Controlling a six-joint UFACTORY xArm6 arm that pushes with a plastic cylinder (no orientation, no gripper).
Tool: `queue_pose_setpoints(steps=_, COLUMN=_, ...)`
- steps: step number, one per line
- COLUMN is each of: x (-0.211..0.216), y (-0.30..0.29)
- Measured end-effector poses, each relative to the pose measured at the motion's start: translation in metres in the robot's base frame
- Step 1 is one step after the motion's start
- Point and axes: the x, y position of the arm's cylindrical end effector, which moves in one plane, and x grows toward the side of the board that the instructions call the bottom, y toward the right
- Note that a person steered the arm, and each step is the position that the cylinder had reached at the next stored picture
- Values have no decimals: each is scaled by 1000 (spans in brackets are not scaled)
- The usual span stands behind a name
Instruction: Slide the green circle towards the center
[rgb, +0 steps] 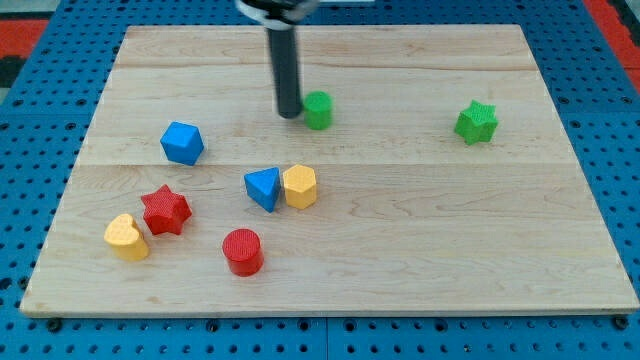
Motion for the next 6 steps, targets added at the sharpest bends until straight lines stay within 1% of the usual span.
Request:
queue_pose_setpoints(steps=1, x=-13, y=-22)
queue_pose_setpoints(steps=2, x=-30, y=-4)
queue_pose_setpoints(steps=3, x=2, y=36)
queue_pose_setpoints(steps=4, x=53, y=52)
queue_pose_setpoints(steps=5, x=65, y=39)
queue_pose_setpoints(steps=6, x=89, y=31)
